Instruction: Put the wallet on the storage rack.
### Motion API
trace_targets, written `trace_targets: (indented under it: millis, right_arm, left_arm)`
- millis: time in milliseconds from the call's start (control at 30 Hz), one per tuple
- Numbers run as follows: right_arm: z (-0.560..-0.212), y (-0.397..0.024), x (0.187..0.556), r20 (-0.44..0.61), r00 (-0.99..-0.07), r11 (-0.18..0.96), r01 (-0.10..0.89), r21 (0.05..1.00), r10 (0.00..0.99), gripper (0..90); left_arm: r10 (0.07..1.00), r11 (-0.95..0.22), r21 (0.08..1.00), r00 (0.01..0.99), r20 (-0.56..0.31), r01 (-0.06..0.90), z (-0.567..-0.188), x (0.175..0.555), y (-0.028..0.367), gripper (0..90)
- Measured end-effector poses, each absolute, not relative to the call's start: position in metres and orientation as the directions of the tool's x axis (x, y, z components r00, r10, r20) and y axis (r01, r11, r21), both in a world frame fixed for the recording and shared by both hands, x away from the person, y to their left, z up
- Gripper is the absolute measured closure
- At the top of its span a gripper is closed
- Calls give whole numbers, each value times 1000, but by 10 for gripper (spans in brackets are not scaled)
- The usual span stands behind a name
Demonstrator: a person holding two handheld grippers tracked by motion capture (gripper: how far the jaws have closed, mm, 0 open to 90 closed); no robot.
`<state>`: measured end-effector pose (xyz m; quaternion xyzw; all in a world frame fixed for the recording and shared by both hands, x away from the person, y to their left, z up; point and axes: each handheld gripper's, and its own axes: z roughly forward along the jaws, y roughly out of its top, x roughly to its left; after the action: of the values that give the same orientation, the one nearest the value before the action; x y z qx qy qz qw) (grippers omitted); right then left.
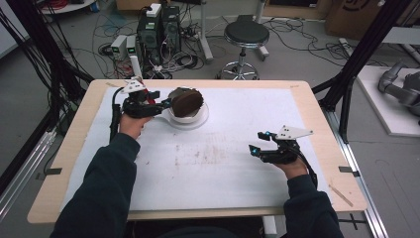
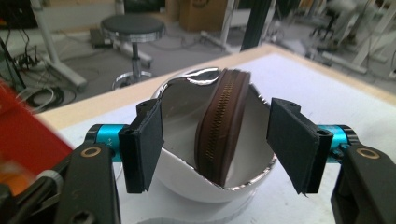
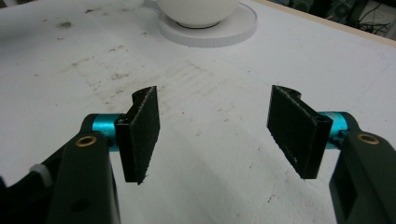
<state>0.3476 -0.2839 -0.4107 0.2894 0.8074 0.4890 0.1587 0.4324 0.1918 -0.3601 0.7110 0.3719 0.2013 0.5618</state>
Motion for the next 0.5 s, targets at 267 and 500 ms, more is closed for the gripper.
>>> trace_targets:
  millis: [267,500]
  right_arm:
    - [-411,-289,349,7,-734,349,331,877,679,267]
    - [-410,-295,352,-3,-671,325,355,877,741,221]
  left_arm:
    - [778,-34,971,616,-124,238,-368,388,231,200]
    - [807,13,975,574,-140,221,-389,356,264,181]
